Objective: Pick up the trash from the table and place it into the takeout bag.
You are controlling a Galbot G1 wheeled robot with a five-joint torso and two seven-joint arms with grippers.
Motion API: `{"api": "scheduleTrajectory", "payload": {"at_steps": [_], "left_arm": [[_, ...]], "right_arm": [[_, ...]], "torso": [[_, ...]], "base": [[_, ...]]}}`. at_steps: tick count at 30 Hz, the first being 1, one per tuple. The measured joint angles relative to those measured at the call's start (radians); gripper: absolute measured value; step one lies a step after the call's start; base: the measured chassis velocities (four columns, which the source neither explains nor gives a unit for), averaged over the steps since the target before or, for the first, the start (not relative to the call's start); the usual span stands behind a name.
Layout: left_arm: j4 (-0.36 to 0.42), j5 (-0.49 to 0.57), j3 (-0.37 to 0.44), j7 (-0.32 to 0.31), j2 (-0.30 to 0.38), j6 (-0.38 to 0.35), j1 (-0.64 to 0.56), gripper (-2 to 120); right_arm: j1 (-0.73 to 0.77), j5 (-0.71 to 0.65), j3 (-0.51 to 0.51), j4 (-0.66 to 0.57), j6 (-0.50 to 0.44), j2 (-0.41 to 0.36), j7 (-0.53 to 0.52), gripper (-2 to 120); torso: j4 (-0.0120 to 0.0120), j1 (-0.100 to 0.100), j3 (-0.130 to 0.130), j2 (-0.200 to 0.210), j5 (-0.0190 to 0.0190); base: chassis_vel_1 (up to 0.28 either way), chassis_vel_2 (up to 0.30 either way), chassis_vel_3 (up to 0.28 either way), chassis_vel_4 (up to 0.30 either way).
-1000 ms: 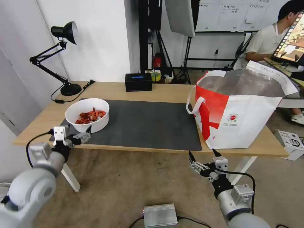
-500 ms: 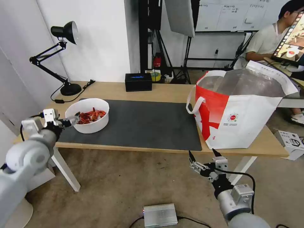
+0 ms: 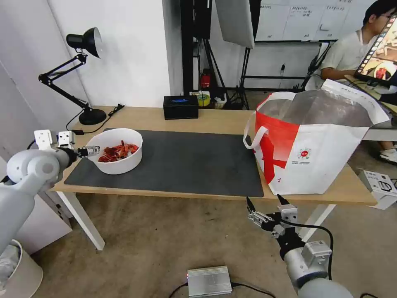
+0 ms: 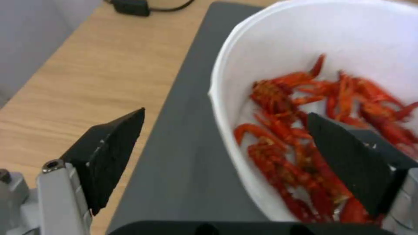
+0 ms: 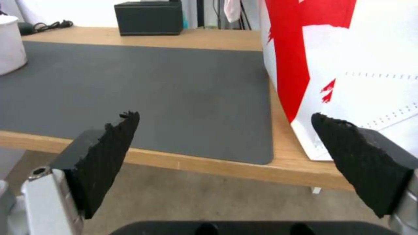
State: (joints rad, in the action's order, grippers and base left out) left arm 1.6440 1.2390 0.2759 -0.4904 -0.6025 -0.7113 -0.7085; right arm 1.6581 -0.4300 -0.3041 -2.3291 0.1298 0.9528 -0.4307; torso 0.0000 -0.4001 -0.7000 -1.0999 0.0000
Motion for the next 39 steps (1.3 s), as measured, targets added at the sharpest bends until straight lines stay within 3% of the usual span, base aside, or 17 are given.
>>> {"api": "scheduleTrajectory", "payload": {"at_steps": [6,14,23,39], "left_arm": [[-0.025,0.042,-0.026,-0.031,-0.004,-0.029,0.029,100],[-0.062,0.205,-0.061,-0.087,-0.006,-0.030,0.077,99],[-0.090,0.241,-0.086,-0.130,-0.004,-0.027,0.095,63],[-0.056,0.271,-0.075,-0.131,0.020,-0.025,0.070,9]], "right_arm": [[0.000,0.000,0.000,0.000,0.000,0.000,0.000,100],[0.000,0.000,0.000,0.000,0.000,0.000,0.000,100],[0.000,0.000,0.000,0.000,0.000,0.000,0.000,100],[0.000,0.000,0.000,0.000,0.000,0.000,0.000,100]], "torso": [[0.0001,0.000,0.000,0.000,-0.0001],[-0.0001,0.000,0.000,0.000,0.0000],[0.0000,0.000,0.000,0.000,-0.0001],[0.0001,0.000,0.000,0.000,-0.0001]], "base": [[0.000,0.000,0.000,0.000],[0.000,0.000,0.000,0.000],[0.000,0.000,0.000,0.000],[0.000,0.000,0.000,0.000]]}}
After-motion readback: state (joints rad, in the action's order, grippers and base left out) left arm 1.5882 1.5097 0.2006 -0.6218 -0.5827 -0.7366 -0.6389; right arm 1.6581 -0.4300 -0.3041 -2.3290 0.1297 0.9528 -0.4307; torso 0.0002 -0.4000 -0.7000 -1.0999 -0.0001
